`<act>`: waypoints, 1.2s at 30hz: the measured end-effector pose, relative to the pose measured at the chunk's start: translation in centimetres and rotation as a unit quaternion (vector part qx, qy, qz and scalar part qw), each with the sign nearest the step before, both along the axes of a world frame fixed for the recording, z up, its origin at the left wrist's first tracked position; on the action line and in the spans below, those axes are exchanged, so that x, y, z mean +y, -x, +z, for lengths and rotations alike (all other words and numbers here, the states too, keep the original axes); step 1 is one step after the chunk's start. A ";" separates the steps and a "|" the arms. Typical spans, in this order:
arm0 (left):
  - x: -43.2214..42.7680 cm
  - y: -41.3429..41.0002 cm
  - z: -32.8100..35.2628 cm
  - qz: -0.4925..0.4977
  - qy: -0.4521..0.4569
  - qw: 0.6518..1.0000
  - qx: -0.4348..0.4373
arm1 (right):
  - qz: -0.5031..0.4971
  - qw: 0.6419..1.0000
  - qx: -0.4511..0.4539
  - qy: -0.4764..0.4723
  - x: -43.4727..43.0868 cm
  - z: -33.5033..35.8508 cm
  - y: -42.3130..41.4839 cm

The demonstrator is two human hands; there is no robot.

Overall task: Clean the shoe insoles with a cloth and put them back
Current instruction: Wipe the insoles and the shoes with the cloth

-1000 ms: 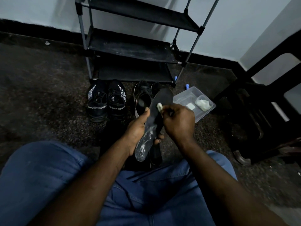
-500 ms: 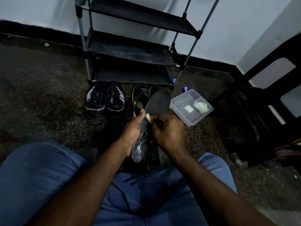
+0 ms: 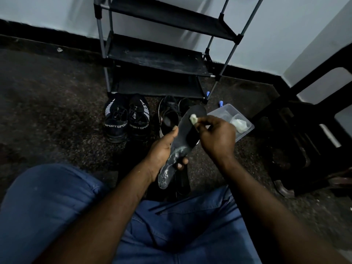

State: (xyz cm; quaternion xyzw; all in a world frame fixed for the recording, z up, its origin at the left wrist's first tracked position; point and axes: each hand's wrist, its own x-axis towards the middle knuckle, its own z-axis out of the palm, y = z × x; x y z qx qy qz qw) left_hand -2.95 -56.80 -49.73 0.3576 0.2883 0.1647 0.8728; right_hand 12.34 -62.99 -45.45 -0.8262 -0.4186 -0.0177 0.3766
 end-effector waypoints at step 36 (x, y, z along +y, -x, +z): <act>-0.1 -0.2 -0.4 0.041 0.140 0.984 -0.102 | 0.070 0.964 0.255 -0.041 -2.7 -1.8 5.4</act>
